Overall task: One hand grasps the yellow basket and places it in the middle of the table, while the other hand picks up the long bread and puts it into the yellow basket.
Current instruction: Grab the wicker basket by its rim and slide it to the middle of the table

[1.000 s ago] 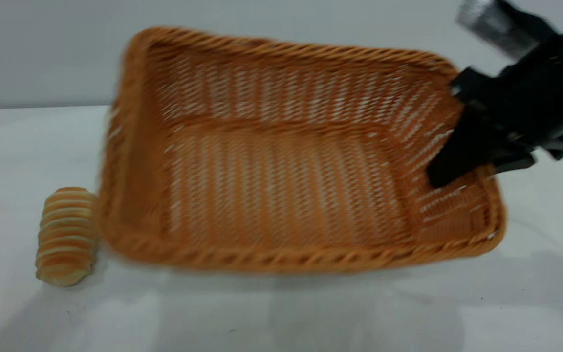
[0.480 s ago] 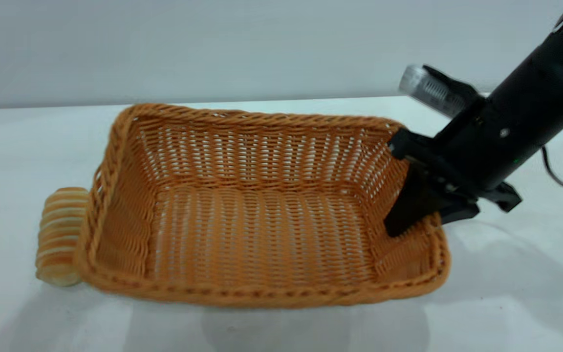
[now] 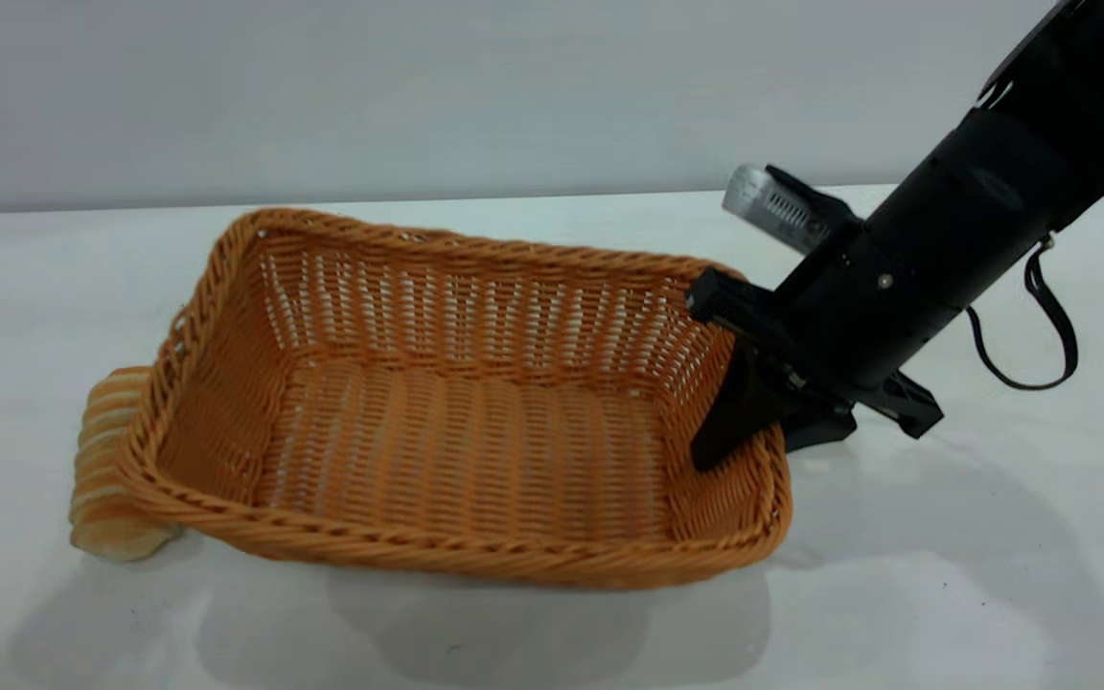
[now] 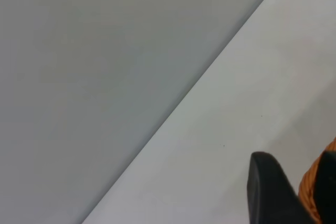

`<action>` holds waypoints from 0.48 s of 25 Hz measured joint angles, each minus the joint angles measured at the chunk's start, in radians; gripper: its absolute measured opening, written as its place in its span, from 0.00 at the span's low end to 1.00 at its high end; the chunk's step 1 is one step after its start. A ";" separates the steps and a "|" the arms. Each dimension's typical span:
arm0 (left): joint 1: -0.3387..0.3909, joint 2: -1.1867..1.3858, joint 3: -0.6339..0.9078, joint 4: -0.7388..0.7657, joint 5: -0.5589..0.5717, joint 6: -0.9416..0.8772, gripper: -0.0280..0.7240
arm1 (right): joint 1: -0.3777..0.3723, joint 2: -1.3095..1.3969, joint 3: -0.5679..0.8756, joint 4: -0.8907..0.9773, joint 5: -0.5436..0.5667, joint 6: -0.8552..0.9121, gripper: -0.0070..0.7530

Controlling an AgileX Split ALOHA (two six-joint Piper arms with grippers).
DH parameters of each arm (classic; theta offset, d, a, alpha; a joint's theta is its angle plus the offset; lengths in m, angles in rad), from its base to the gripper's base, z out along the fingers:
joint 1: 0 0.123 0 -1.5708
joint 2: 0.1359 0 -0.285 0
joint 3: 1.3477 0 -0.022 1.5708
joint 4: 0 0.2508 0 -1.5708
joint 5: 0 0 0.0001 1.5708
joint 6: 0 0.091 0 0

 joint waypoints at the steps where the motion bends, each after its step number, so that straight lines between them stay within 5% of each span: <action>1: 0.000 0.000 0.000 0.000 0.000 0.000 0.39 | 0.001 0.003 -0.001 -0.014 -0.003 0.011 0.12; 12: 0.000 0.000 0.000 -0.001 -0.001 -0.003 0.38 | 0.004 0.005 -0.003 -0.043 -0.029 0.036 0.12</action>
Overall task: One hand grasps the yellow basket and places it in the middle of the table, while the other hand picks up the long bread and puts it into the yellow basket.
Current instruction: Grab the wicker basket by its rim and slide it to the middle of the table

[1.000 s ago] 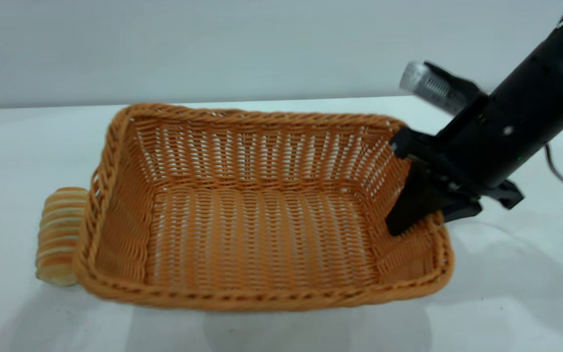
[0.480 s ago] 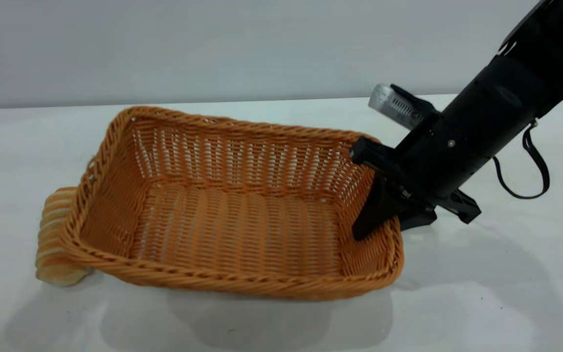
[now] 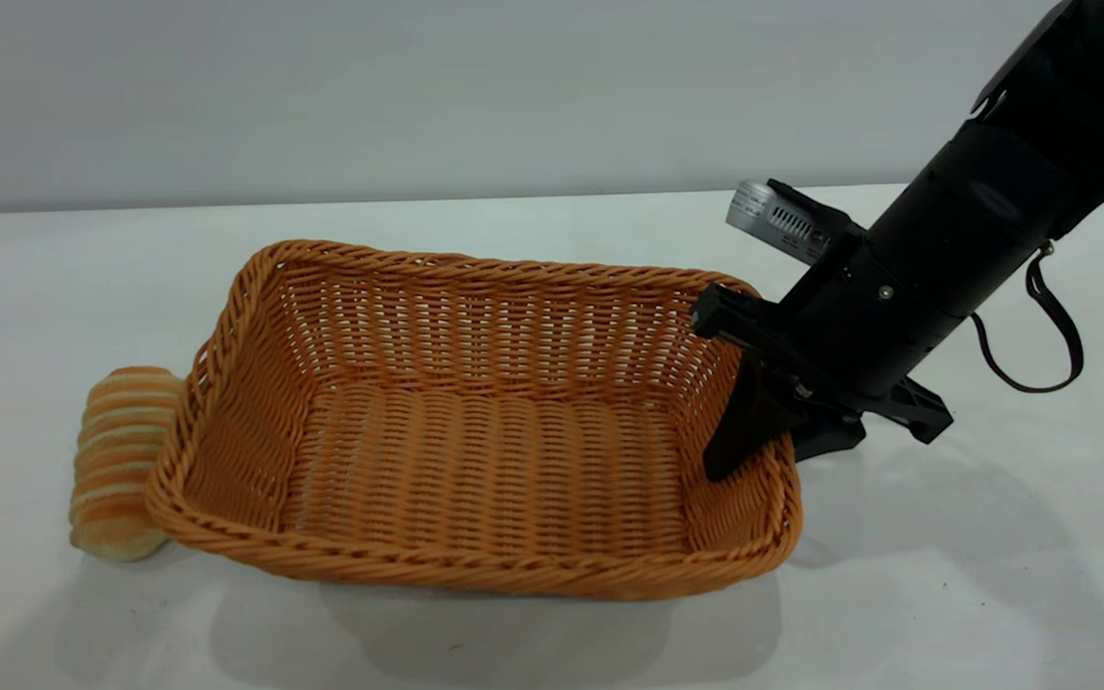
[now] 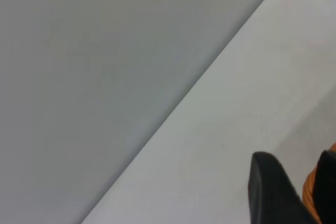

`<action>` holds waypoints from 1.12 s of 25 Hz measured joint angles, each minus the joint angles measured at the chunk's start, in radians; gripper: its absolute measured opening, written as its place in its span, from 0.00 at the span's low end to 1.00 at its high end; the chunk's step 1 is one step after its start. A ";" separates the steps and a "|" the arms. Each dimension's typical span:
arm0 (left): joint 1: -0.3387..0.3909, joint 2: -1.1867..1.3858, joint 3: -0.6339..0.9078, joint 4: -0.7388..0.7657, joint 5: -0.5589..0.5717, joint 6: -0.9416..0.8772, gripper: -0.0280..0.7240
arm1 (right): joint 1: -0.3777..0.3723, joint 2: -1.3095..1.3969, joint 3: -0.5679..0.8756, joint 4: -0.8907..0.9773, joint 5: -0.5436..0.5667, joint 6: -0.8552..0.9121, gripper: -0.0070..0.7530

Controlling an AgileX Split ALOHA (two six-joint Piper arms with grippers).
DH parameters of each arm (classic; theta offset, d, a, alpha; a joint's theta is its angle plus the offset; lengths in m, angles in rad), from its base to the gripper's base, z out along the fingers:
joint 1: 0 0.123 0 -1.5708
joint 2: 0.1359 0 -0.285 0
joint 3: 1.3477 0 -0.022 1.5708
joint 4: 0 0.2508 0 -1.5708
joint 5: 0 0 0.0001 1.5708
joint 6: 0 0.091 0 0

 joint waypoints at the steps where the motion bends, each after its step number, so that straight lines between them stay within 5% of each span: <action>1: 0.000 0.000 0.000 0.000 0.000 0.000 0.38 | 0.000 0.000 0.000 0.000 0.000 0.000 0.12; 17: 0.000 0.000 0.000 -0.002 0.001 0.000 0.38 | 0.008 0.046 -0.012 0.035 0.004 0.002 0.13; 28: 0.000 0.000 0.000 -0.002 0.000 0.000 0.38 | 0.020 0.047 -0.045 0.032 0.022 -0.022 0.56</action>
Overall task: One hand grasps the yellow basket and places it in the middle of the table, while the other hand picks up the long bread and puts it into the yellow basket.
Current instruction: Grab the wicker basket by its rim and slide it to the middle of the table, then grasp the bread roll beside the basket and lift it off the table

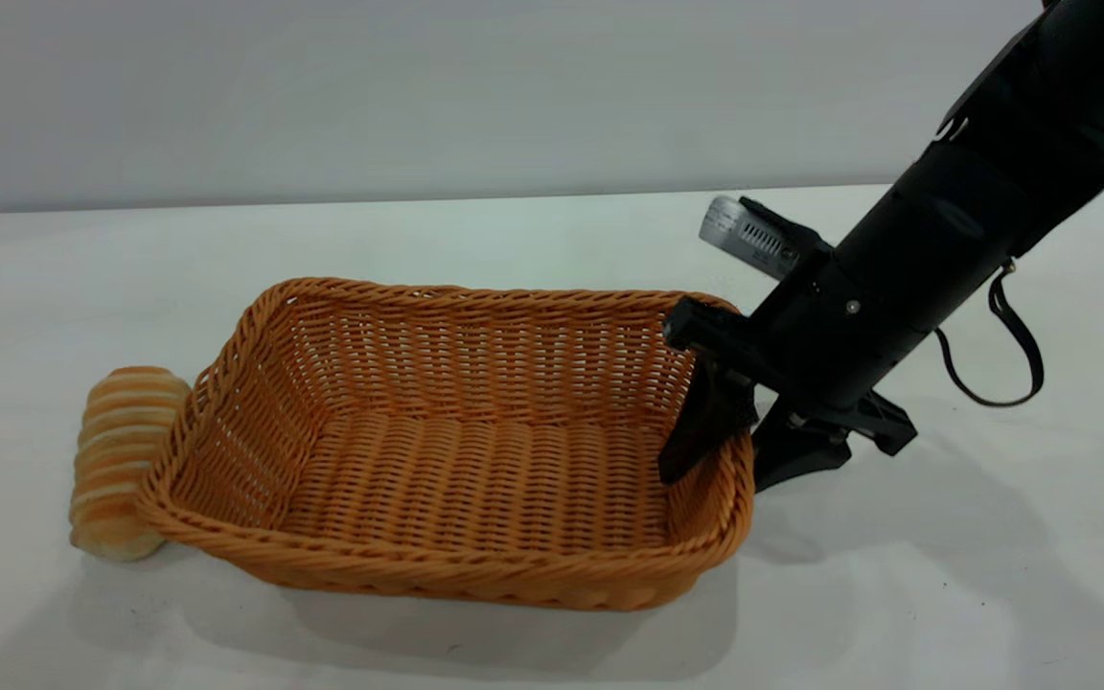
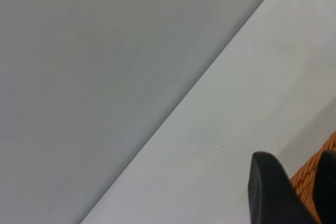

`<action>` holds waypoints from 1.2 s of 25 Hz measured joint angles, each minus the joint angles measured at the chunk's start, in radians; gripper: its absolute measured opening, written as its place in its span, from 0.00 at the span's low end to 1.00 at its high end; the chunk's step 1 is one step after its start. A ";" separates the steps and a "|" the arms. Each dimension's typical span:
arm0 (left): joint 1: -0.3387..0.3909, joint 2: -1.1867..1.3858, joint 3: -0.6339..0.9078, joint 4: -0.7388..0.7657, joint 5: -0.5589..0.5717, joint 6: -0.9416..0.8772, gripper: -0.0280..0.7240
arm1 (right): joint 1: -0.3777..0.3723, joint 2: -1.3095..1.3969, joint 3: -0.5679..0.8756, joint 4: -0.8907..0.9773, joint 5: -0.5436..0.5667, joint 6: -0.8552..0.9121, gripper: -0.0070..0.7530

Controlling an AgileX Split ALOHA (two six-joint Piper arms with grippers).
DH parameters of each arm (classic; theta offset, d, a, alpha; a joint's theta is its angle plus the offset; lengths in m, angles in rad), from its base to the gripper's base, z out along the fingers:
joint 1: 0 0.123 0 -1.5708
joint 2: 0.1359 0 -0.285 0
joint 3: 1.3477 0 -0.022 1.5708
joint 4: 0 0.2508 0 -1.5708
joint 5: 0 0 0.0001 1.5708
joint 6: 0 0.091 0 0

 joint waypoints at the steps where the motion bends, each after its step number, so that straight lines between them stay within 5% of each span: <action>1: 0.000 0.000 0.000 0.000 0.000 0.000 0.38 | 0.000 -0.010 0.000 -0.002 -0.003 0.000 0.57; 17: 0.000 0.000 0.000 -0.011 0.001 0.000 0.38 | -0.149 -0.213 0.000 -0.191 0.055 0.085 0.64; 24: 0.005 0.009 0.000 -0.118 -0.002 0.000 0.38 | -0.315 -0.432 0.000 -0.234 0.064 0.058 0.65; 30: 0.144 0.118 -0.002 -0.312 0.069 0.000 0.38 | -0.378 -0.780 0.056 -0.353 0.037 0.044 0.61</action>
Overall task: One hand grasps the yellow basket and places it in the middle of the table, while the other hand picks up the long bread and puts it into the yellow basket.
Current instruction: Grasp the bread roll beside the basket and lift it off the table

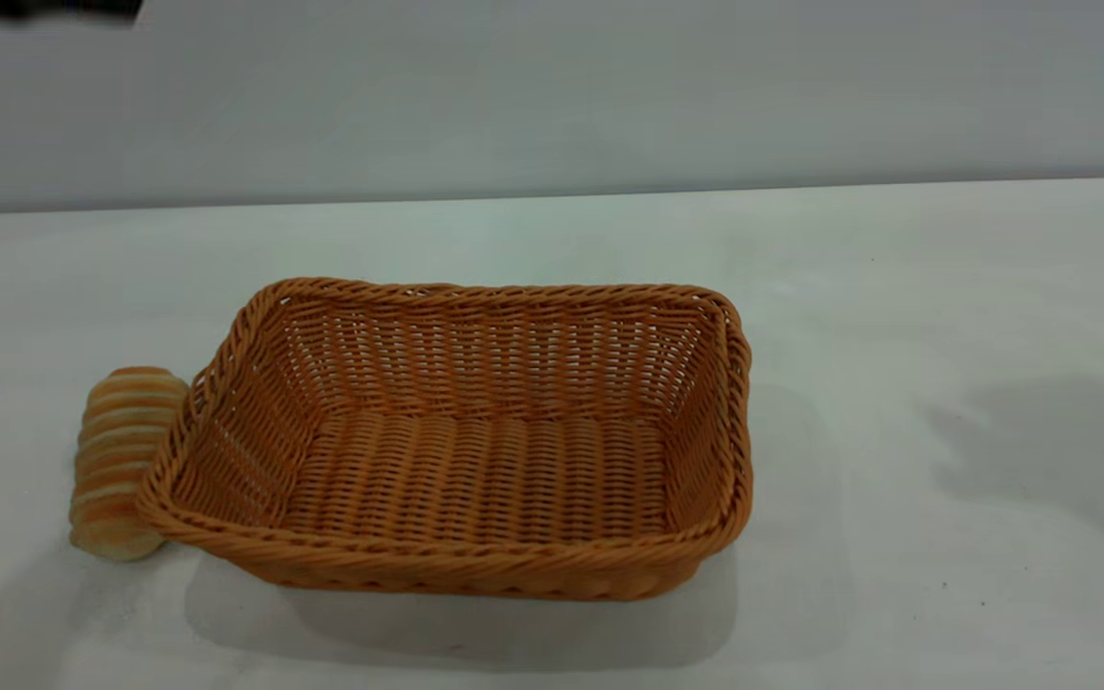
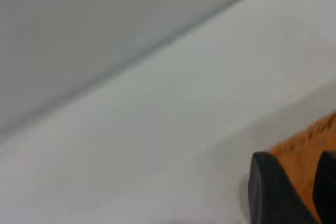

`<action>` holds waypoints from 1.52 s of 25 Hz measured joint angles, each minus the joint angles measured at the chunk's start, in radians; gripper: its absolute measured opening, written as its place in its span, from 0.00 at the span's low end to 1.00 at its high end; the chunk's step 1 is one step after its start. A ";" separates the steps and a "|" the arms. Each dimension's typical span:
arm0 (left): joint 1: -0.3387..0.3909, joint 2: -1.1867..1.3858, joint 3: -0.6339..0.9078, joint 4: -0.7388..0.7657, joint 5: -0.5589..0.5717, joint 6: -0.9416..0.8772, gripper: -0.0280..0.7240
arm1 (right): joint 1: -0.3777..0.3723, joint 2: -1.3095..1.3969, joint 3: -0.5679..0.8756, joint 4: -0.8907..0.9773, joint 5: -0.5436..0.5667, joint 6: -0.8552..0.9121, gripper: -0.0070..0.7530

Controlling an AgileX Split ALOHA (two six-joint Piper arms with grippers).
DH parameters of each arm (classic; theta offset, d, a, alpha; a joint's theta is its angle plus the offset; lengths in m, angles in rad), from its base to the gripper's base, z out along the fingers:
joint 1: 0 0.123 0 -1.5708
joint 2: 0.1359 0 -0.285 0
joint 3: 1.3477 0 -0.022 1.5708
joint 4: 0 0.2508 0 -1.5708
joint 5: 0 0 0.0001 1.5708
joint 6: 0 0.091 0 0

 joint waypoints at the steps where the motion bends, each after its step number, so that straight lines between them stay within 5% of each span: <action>1: 0.026 0.018 0.000 -0.021 0.021 0.000 0.38 | 0.000 -0.047 0.012 -0.020 -0.004 0.000 0.61; 8: 0.170 0.051 -0.005 0.014 0.206 -0.134 0.38 | 0.000 -0.319 0.170 -0.074 -0.005 -0.006 0.60; 18: 0.178 0.062 -0.080 0.902 0.486 -0.969 0.38 | 0.000 -0.486 0.545 0.126 -0.054 -0.174 0.59; 28: 0.134 0.232 -0.081 0.912 0.474 -0.969 0.39 | 0.000 -0.639 0.595 0.227 0.045 -0.289 0.54; 38: 0.134 0.422 -0.088 0.913 0.378 -0.969 0.63 | 0.000 -0.645 0.595 0.227 0.052 -0.306 0.53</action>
